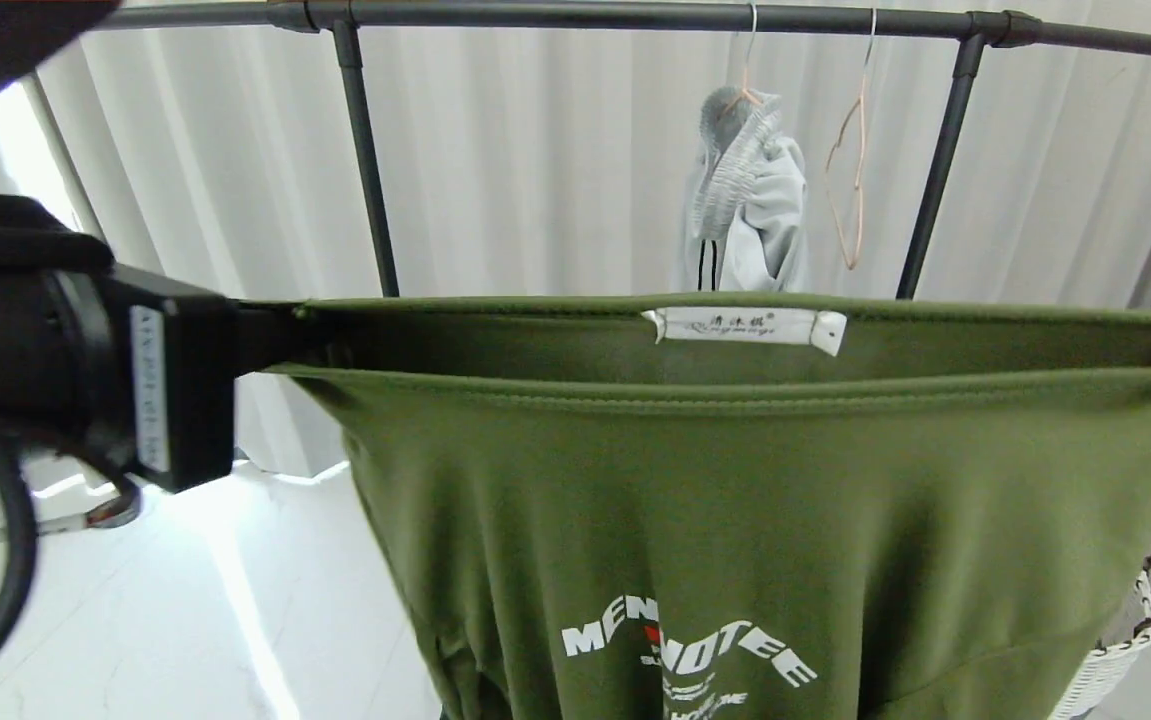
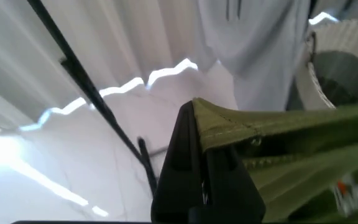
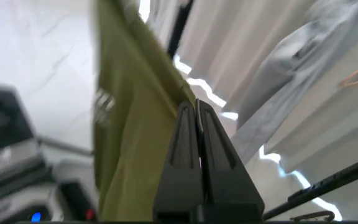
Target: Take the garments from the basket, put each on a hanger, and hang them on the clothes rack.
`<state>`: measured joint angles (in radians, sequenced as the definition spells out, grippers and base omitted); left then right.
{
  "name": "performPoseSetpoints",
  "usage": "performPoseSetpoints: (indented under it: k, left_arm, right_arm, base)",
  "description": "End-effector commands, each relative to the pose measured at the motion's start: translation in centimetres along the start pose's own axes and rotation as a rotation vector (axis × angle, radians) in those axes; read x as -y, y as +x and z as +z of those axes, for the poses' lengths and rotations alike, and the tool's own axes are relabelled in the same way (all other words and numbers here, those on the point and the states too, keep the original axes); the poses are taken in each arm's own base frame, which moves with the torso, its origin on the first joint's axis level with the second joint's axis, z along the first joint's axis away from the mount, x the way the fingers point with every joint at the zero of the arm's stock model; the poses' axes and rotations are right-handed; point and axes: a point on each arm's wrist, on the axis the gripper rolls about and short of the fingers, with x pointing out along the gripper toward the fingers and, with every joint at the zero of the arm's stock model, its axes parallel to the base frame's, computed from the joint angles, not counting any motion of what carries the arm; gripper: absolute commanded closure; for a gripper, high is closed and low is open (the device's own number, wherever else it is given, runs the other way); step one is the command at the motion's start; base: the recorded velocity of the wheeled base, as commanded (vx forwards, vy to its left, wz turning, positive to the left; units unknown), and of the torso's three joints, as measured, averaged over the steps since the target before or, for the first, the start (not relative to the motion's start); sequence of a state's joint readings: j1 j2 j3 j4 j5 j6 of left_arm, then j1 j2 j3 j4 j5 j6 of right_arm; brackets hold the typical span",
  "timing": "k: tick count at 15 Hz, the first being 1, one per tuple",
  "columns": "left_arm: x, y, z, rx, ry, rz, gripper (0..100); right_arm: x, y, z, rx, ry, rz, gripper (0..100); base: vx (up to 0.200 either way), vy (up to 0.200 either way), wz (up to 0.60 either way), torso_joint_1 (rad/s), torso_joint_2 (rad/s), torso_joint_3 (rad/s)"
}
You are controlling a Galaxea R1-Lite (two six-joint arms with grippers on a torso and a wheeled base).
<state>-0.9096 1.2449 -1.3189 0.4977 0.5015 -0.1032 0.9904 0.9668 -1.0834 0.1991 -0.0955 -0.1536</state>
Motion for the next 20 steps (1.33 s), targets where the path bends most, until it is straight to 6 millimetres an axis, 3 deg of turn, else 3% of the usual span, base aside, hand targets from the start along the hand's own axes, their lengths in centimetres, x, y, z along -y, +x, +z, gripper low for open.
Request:
performPoseSetpoints:
  k: [1,5,7,14,17,20]
  left_arm:
    - [-0.9,-3.4,-0.4,0.039,-0.049,-0.068,100]
    - [1.7,-5.7,-1.5,-0.001,-0.141,-0.328,100]
    - [2.2,-5.5,-2.4,-0.042,-0.094,-0.341,100]
    - [1.9,-5.2,-2.1,-0.021,-0.07,-0.284,100]
    - [-0.2,-3.5,-0.8,0.03,0.006,-0.086,100]
    - [0.9,-1.4,0.1,0.085,-0.029,-0.071,100]
  right_arm:
    - [0.5,2.3,0.1,-0.002,0.018,-0.058,100]
    - [0.4,7.4,1.3,0.12,0.026,-0.074,100]
    - [0.4,8.4,1.4,0.144,0.028,-0.078,100]
    - [1.0,8.0,1.3,0.144,0.031,-0.112,100]
    - [3.4,6.2,1.3,0.13,0.031,-0.251,100]
    - [2.9,3.7,0.2,0.042,0.045,-0.237,100]
  base:
    - [0.0,0.0,0.0,0.0,0.0,0.0]
    - [0.0,0.0,0.0,0.0,0.0,0.0]
    - [0.0,0.0,0.0,0.0,0.0,0.0]
    - [0.0,0.0,0.0,0.0,0.0,0.0]
    - [0.0,0.0,0.0,0.0,0.0,0.0]
    - [0.0,0.0,0.0,0.0,0.0,0.0]
